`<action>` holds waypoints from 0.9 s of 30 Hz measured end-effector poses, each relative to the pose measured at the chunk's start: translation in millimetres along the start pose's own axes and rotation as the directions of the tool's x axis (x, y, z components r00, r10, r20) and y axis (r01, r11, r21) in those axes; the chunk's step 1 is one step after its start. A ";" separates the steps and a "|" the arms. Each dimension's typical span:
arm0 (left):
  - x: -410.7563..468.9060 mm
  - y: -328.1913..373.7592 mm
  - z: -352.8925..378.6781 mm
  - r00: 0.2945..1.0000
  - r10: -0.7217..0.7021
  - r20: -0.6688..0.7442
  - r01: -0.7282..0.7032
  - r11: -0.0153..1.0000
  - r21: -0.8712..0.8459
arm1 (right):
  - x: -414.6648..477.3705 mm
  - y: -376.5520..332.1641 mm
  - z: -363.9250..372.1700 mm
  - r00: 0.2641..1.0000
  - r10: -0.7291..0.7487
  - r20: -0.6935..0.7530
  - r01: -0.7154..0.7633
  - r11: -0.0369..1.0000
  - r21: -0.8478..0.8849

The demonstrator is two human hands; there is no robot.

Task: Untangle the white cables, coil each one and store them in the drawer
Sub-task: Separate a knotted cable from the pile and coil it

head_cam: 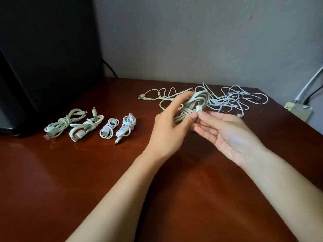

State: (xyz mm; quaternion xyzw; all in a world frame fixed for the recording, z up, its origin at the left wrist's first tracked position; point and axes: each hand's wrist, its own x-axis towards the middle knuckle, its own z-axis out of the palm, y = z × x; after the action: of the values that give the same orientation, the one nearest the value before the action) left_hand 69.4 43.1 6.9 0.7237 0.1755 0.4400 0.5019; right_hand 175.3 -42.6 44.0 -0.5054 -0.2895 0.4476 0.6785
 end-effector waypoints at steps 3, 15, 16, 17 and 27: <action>-0.4 2.9 -0.5 1.000 0.003 0.012 -0.003 0.999 -0.045 | -0.3 1.6 0.9 1.000 -0.010 -0.018 0.010 1.000 0.001; 4.4 9.0 -3.5 0.967 -0.204 0.149 0.242 0.918 -0.313 | -0.5 -7.8 0.8 0.982 -0.171 -0.082 0.144 0.953 -0.267; 4.2 8.9 -3.8 0.957 -0.230 0.174 0.277 0.903 -0.329 | -1.0 -9.4 -0.2 0.983 -0.169 -0.071 0.142 0.946 -0.293; 4.1 8.4 -3.9 0.948 -0.250 0.196 0.304 0.893 -0.332 | -1.5 -10.9 -1.2 0.984 -0.165 -0.061 0.139 0.940 -0.312; 5.3 8.0 -9.8 0.912 -0.271 0.307 0.356 0.896 -0.265 | -4.4 -15.1 -4.0 0.980 -0.197 -0.012 0.175 0.897 -0.406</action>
State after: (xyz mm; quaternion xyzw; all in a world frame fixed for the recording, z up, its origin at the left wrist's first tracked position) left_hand 62.9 48.9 17.5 0.6477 0.1502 0.2751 0.6944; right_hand 181.5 -49.6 57.2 -0.6161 -0.4042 0.2980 0.6068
